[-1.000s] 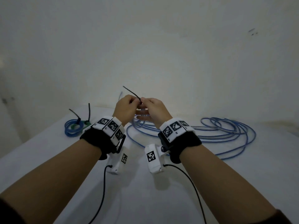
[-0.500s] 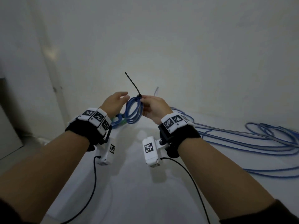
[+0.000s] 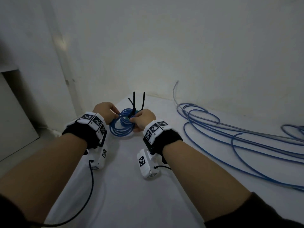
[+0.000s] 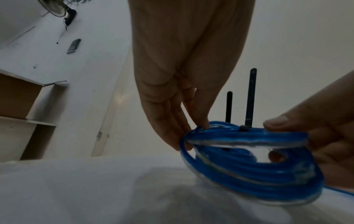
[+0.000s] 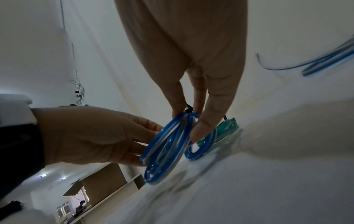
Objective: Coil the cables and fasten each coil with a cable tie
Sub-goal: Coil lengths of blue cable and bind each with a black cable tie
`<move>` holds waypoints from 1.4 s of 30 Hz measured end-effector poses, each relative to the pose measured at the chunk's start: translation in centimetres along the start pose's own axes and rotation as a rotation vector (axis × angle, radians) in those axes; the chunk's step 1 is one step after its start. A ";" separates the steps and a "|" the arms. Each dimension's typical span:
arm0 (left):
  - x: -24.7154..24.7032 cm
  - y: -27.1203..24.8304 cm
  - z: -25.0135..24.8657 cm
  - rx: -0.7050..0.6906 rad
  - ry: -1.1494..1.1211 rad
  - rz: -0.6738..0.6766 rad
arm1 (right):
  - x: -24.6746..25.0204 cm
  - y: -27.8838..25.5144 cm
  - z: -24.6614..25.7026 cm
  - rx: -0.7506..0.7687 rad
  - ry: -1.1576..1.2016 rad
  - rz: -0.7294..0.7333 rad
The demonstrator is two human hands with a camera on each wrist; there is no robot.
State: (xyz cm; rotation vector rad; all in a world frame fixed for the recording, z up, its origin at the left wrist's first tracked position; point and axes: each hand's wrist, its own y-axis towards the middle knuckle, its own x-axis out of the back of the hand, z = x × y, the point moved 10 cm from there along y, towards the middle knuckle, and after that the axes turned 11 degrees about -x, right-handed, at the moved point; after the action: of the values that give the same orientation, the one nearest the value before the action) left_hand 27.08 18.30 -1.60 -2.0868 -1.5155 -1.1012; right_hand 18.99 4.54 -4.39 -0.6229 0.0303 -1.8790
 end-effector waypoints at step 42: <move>-23.6 -11.2 -29.2 -0.687 0.233 0.609 | 29.9 -13.1 -16.5 0.066 -0.622 -0.165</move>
State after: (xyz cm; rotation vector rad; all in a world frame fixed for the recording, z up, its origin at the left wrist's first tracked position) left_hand 2.40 -12.14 -2.30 -2.4558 -0.3352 -1.6572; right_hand -7.18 -20.91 -2.47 -1.1646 -0.4970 -1.7582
